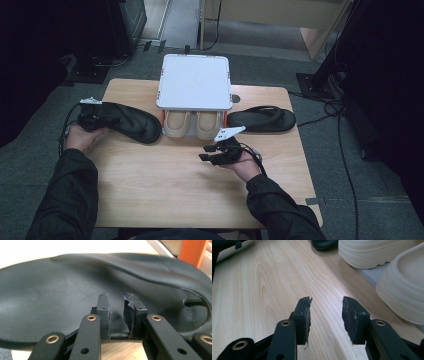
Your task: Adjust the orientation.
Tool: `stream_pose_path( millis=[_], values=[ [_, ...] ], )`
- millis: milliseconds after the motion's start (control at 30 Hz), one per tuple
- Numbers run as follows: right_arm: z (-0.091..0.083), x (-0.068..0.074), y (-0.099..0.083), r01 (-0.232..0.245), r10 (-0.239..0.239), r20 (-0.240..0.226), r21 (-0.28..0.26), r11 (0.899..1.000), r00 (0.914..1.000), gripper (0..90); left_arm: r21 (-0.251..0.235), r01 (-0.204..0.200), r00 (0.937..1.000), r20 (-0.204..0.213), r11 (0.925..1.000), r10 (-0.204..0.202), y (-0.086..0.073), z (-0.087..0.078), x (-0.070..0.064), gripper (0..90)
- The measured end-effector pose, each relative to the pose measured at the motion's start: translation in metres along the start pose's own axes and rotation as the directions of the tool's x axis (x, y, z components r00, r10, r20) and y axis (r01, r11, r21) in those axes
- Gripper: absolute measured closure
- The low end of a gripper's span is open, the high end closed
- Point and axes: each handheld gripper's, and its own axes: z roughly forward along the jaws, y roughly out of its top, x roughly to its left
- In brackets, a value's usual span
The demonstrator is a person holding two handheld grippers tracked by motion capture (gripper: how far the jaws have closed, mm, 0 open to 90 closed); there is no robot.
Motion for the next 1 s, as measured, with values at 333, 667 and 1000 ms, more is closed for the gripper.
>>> stream_pose_path(
  millis=[333,667,1000],
  values=[
    [0.008,0.0,0.008,0.016,-0.016,-0.025,0.004,1.0,0.9996,58.9,0.021,-0.018,0.9994,0.029,0.9996,0.017,-0.01,-0.008,-0.012,73.7],
    [0.008,0.0,0.009,0.015,-0.015,-0.024,0.003,1.0,0.9996,58.8,0.012,-0.022,0.997,0.074,0.9997,0.021,-0.007,-0.003,-0.019,72.5],
    [0.009,0.0,0.009,0.015,-0.015,-0.025,0.008,1.0,0.9996,58.8,-0.003,-0.063,0.9909,0.119,0.998,0.063,0.0,-0.001,-0.033,70.8]
  ],
)
